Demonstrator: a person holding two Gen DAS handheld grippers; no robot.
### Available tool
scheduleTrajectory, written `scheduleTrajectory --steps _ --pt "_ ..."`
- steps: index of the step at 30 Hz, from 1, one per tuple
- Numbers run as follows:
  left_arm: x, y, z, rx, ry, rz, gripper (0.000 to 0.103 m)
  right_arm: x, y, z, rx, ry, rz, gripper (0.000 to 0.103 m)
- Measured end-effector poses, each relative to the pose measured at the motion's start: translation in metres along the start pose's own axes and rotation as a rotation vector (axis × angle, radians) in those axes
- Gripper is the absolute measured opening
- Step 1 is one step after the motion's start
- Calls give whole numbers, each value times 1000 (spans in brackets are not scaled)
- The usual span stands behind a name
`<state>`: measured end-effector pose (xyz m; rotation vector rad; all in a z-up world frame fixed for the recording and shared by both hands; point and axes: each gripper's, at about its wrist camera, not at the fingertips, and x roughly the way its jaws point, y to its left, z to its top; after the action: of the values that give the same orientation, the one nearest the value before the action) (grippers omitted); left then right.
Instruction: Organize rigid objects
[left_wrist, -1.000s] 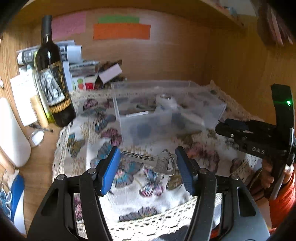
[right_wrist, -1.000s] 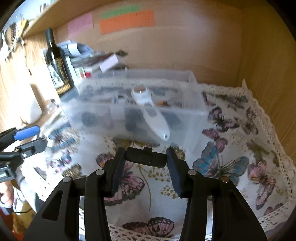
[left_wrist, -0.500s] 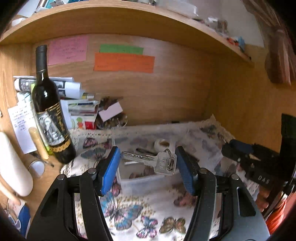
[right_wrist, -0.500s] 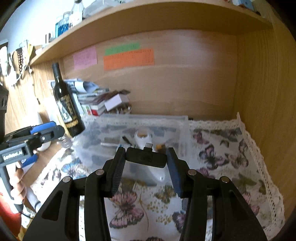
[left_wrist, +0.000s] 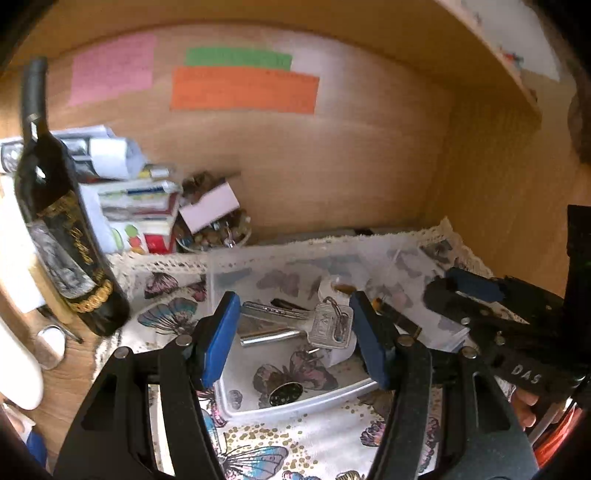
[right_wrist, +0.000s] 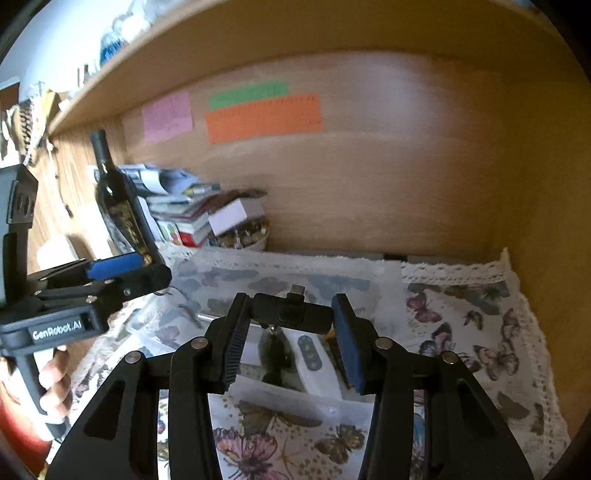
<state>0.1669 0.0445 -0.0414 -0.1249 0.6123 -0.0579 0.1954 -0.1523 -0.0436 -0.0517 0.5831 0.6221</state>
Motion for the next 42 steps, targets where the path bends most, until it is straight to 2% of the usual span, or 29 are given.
scheduleTrajectory --steps 10,17,20,23,27,32,34,40,42 --pt "40 -2 -16 16 119 -16 61 46 -2 -18 3 136 20 42" --pt "42 -7 -19 37 127 0 62 49 1 -19 -10 152 23 43" --pt "40 -6 -18 28 126 -2 62 48 2 -18 -7 156 21 51" --pt "35 -2 -16 12 116 1 62 44 5 -16 -13 144 17 52" --pt "19 0 -11 4 80 6 62 27 8 -10 -20 103 21 53" --pt "-16 -3 -6 18 -2 18 62 -5 14 -2 -28 26 14 55" --pt "-31 -5 -5 23 -38 20 65 -22 18 1 -32 -16 12 58" --pt "-81 -17 -9 45 -168 42 83 -69 30 2 -37 -140 5 65" --pt "-98 -23 -13 55 -208 44 90 -84 32 0 -37 -182 0 71"
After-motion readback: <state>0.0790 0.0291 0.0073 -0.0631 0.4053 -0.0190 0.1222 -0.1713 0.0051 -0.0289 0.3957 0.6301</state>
